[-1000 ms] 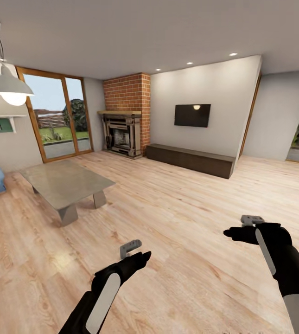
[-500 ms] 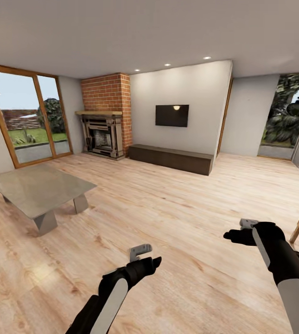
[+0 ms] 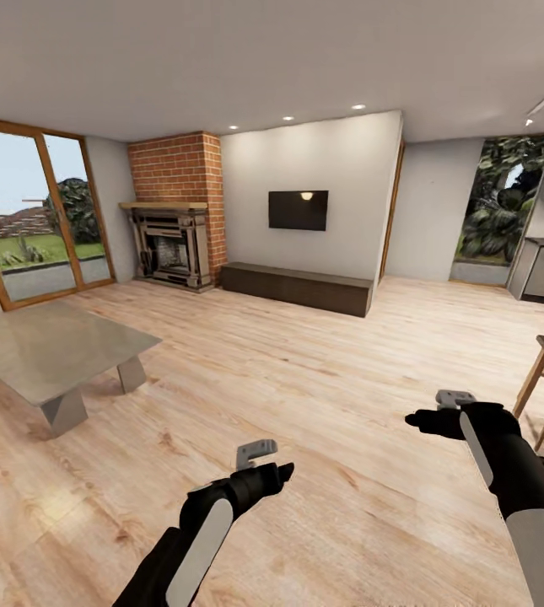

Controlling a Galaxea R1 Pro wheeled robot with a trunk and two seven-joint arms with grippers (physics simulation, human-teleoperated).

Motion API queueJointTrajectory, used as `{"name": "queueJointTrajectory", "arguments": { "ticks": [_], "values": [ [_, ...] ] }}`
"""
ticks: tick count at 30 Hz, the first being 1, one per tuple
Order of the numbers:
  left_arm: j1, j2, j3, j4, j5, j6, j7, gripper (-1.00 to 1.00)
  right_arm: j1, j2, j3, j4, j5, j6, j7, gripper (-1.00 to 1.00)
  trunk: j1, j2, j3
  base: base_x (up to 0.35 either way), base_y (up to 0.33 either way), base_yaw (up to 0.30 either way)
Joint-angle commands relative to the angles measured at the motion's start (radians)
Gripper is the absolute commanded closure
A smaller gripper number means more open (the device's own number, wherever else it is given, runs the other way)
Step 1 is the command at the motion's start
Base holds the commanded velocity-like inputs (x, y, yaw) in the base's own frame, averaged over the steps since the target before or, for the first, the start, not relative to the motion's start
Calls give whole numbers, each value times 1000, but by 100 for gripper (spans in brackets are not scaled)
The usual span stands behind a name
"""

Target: In the kitchen, take the Vidalia onion out of the sink, dice it on the chopping board with the paring knife, put the diced onion into the bowl on the countertop, then place both the paring knife and the chopping board into the sink.

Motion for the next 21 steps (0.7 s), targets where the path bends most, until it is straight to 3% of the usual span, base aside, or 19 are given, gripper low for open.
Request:
{"name": "queueJointTrajectory", "arguments": {
  "ticks": [1,4,5,8,13,16,21],
  "values": [
    [-42,4,15,2,16,34,8,-100,-5,1,-1,5,-2,6,0,-100,0,-1,-1,0,0,-290],
    [-127,5,35,62,44,102,3,-100,-10,3,0,26,-2,6,-2,-100,0,-1,-1,0,0,-294],
    [-158,4,39,118,64,108,-2,-100,-12,4,1,44,-2,5,-3,-100,0,-1,-1,0,0,-297],
    [-196,5,44,239,91,60,-29,-100,-20,7,3,87,-1,-1,-5,-100,0,-1,-1,0,0,-299],
    [-207,9,23,314,92,11,-65,-100,-16,10,7,113,-2,-69,-3,-100,0,-1,-1,0,0,-136],
    [-206,13,-2,319,92,4,-68,-100,-16,11,10,116,1,-90,-5,-100,0,-1,-1,0,0,-22],
    [-199,15,-7,310,101,3,-62,-100,-12,11,14,115,0,-114,0,-100,0,-1,-1,0,0,-5]
  ]
}}
